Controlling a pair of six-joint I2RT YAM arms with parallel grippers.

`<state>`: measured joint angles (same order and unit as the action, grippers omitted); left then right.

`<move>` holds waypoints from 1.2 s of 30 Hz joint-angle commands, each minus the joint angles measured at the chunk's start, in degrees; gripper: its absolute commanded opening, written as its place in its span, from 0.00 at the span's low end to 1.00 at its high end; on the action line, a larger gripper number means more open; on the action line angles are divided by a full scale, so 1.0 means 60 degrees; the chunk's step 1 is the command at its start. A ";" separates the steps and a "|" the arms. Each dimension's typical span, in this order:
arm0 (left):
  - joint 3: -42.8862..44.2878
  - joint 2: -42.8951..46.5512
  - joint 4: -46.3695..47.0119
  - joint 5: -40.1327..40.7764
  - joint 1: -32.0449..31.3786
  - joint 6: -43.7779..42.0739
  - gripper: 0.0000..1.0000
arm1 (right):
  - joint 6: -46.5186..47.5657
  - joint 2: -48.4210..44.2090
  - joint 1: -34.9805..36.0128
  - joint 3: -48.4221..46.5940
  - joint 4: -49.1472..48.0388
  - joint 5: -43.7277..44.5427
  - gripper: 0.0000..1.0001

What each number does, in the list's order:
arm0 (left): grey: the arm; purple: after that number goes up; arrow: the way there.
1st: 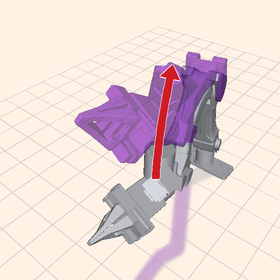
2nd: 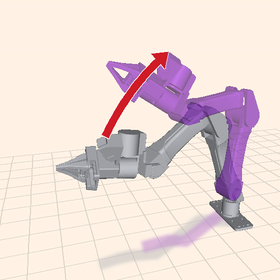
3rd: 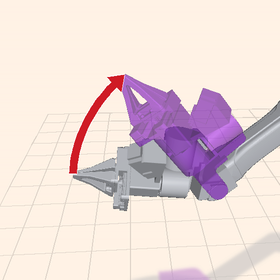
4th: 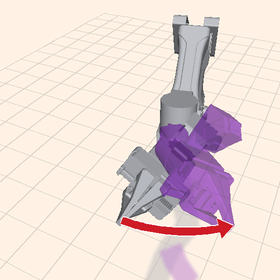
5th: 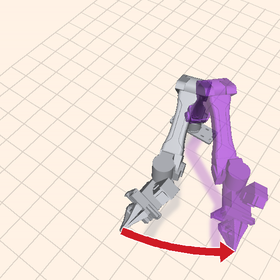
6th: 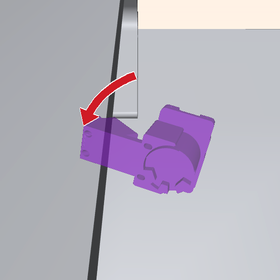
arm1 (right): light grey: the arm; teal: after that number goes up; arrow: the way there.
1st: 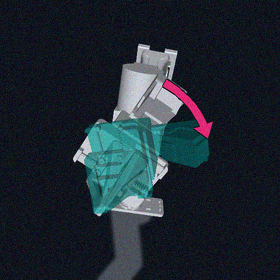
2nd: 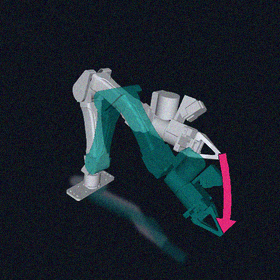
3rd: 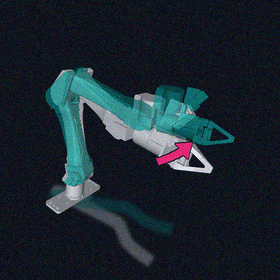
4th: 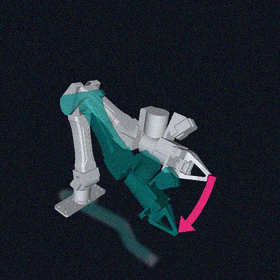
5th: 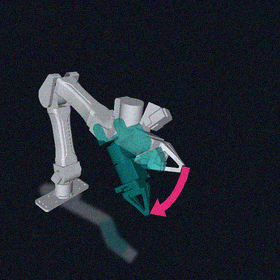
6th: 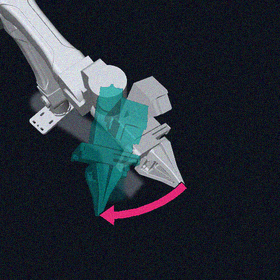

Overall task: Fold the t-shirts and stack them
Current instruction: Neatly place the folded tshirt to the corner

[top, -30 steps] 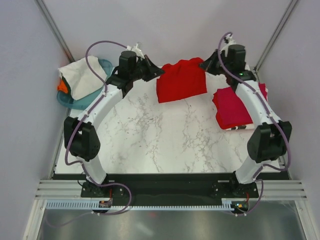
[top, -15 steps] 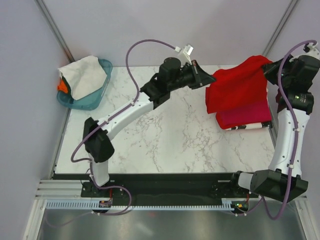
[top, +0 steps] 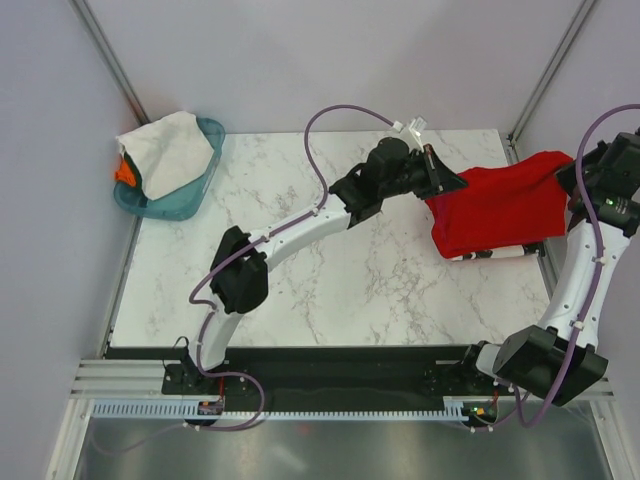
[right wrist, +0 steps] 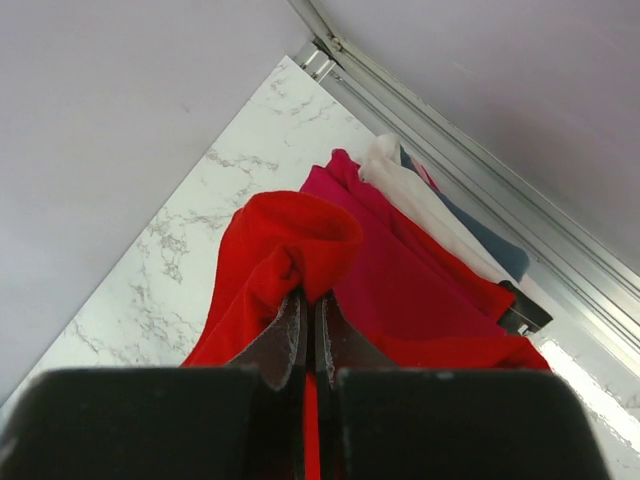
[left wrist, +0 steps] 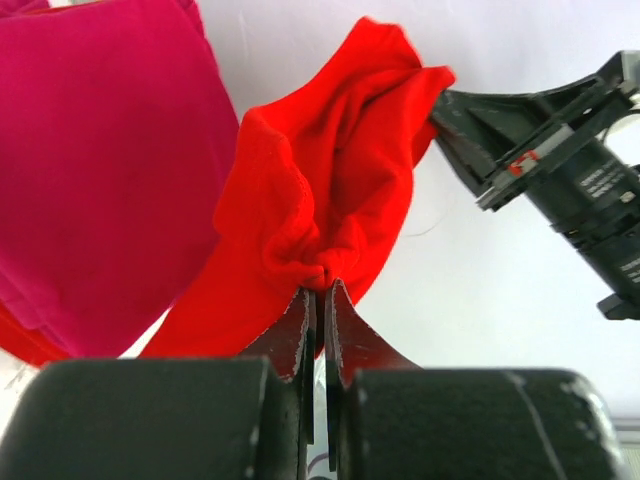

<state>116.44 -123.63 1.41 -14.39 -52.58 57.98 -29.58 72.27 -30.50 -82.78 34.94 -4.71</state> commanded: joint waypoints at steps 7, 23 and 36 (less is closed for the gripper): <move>0.0471 -0.0634 0.1361 0.0611 0.0018 0.0972 0.02 | 0.0082 0.0682 -0.0087 0.0262 -0.0856 0.0317 0.00; 0.2997 -0.3764 0.2505 0.1606 0.0735 0.1182 0.15 | -0.0298 0.3686 -0.0102 -0.0734 -0.2537 -0.0386 0.36; 0.2420 -0.2878 0.1920 0.2882 0.1189 -0.1311 1.00 | -0.0065 0.4773 -0.0058 -0.2199 -0.2850 -0.0872 0.85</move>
<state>132.62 -148.94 13.30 -1.13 -45.28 57.91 -31.40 104.95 -30.48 -92.66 20.16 -11.38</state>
